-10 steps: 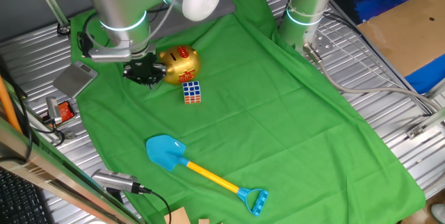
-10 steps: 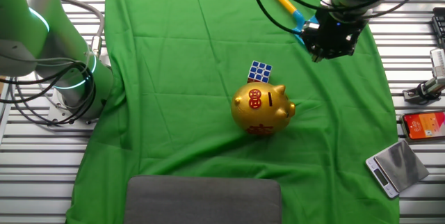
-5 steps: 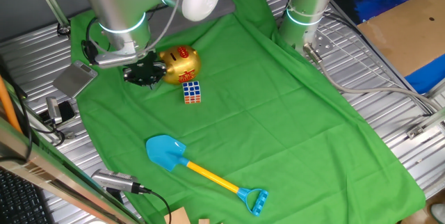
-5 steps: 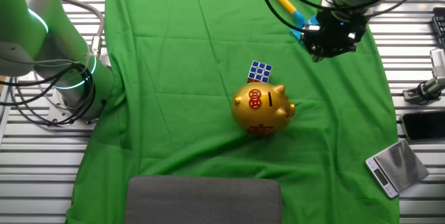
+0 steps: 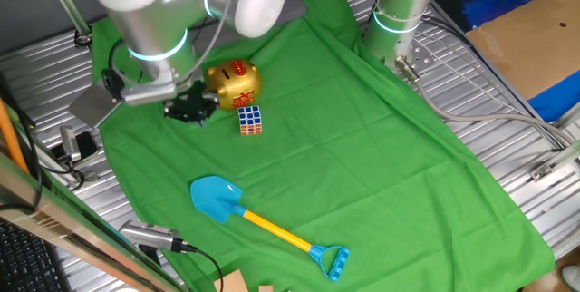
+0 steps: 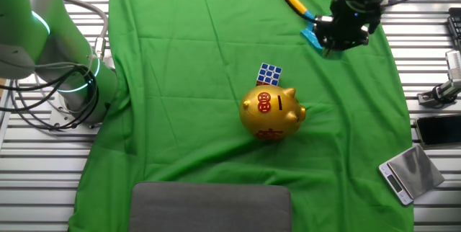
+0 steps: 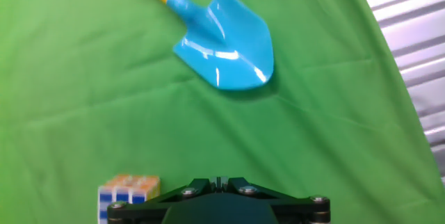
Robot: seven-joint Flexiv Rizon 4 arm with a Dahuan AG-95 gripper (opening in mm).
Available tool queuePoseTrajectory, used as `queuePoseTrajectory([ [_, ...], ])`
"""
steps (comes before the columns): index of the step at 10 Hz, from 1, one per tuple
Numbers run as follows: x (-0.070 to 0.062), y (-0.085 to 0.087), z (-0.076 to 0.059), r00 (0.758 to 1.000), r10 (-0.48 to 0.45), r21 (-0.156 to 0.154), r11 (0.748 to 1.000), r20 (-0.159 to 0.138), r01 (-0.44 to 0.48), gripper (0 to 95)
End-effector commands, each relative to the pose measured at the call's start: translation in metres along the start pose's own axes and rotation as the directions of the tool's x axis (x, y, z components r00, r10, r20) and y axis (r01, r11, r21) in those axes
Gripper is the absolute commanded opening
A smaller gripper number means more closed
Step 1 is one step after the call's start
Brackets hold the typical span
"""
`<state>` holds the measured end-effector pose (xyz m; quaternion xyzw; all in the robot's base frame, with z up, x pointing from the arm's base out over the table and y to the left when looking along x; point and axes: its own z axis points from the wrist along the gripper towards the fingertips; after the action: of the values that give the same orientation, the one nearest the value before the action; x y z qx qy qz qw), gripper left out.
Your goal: Use a shovel to scoop up an object
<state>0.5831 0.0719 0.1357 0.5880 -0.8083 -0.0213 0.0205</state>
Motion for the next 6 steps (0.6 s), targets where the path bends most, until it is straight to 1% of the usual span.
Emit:
queuePoseTrajectory([
  [1, -0.018, 0.017, 0.009, 0.998, 0.064, 0.002, 0.998, 0.006, -0.064, 0.0],
  [3, -0.036, 0.029, 0.014, 0.995, 0.101, 0.002, 0.995, -0.005, -0.101, 0.0],
  [4, -0.044, 0.038, 0.017, 0.992, 0.125, 0.0, 0.992, -0.012, -0.125, 0.0],
  [5, -0.046, 0.043, 0.018, 0.991, 0.135, -0.002, 0.991, -0.015, -0.136, 0.0],
  [6, -0.052, 0.055, 0.02, 0.988, 0.15, 0.0, 0.989, -0.021, -0.15, 0.0],
])
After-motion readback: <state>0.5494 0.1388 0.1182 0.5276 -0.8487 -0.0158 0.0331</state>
